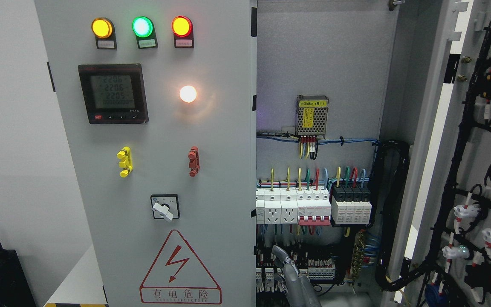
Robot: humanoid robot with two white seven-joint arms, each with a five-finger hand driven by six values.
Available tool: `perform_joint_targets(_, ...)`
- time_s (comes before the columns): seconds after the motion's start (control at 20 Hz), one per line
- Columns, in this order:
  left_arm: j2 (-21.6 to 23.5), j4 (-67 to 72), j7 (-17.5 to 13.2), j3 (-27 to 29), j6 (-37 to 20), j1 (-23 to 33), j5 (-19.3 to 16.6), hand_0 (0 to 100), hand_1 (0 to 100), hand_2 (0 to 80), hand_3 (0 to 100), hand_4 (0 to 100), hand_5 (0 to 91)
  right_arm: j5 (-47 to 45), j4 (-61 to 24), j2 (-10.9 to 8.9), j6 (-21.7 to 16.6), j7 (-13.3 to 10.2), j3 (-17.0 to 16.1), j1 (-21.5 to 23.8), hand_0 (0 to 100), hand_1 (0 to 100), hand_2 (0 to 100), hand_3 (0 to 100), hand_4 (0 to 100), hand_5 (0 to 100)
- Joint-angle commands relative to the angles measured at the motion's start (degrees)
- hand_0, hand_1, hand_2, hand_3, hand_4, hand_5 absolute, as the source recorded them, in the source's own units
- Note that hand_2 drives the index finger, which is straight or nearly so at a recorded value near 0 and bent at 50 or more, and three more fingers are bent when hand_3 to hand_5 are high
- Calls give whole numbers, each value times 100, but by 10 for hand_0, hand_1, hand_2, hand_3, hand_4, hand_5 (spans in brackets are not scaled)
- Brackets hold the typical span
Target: Open door with both hands
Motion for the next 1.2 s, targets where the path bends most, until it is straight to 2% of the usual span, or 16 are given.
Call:
perform_joint_targets(0.0, -4, -17, -2, 0, 5, 5, 0, 0, 0, 0, 0, 31, 0, -4, 664, -119, -9, 208, 15, -225, 107, 0, 0, 0, 0, 0)
perform_joint_targets(0.3, -4, -17, -2, 0, 5, 5, 0, 0, 0, 0, 0, 31, 0, -13, 875, -136, 0, 226, 23, -445, 107, 0, 0, 0, 0, 0)
perform_joint_targets(0.7, 5, -17, -2, 0, 5, -4, 0, 0, 0, 0, 0, 31, 0, -540, 946, -435, 9, 226, 93, -621, 107, 0, 0, 0, 0, 0)
perform_joint_targets(0.85, -4, -17, -2, 0, 5, 5, 0, 0, 0, 0, 0, 31, 0, -575, 964, -479, 9, 235, 120, -743, 107, 0, 0, 0, 0, 0)
perform_joint_targets(1.0, 5, -17, -2, 0, 5, 5, 0, 0, 0, 0, 0, 31, 0, -575, 999, -470, 9, 463, 207, -832, 107, 0, 0, 0, 0, 0)
perform_joint_targets(1.15, -4, -17, -2, 0, 5, 5, 0, 0, 0, 0, 0, 31, 0, -575, 1113, -470, 17, 472, 217, -910, 107, 0, 0, 0, 0, 0)
